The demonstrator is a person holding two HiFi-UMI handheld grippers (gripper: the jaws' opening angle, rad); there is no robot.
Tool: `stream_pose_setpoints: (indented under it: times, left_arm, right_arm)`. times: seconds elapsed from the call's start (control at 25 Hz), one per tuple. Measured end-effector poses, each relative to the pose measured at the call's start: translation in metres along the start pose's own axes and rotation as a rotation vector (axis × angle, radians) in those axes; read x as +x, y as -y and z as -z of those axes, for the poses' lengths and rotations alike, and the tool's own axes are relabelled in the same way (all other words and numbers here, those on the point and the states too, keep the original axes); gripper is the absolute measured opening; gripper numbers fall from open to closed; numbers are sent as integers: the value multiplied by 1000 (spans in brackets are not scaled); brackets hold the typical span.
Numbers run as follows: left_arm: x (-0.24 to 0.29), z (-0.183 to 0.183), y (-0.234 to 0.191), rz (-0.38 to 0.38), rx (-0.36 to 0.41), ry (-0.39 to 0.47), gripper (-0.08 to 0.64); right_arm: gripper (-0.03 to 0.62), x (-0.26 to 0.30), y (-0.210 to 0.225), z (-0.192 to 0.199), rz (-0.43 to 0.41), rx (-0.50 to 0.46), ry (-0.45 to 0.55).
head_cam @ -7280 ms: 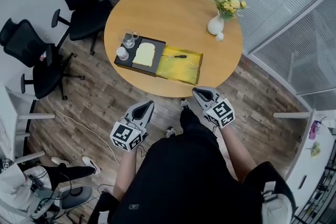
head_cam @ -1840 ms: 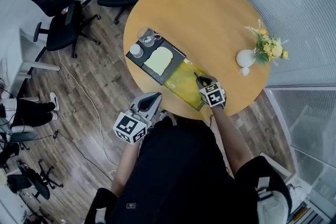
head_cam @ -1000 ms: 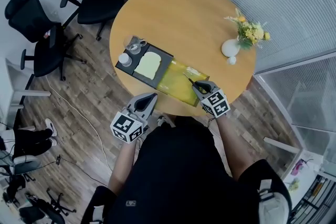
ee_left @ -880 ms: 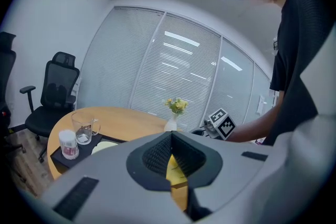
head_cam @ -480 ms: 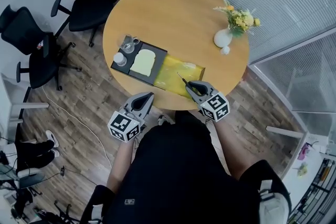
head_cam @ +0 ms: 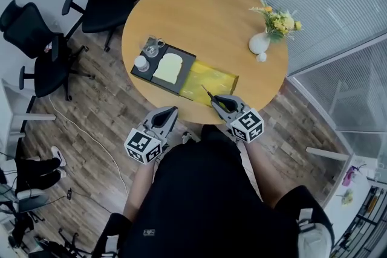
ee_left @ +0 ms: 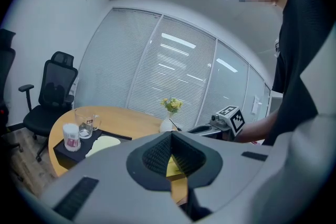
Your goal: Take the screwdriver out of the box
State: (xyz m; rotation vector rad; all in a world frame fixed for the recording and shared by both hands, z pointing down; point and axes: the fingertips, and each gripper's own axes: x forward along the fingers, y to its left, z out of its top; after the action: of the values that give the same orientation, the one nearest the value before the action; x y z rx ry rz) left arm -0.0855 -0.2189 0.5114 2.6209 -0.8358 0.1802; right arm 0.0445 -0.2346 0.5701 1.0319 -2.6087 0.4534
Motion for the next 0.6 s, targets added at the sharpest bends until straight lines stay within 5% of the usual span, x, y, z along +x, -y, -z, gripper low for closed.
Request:
stream_pose_setpoints:
  times: [0.6]
  left_arm:
    - [-21,8,-1,-22,-11,5,6]
  right_arm:
    - [60,-2,-12,-11,23,-62,-20]
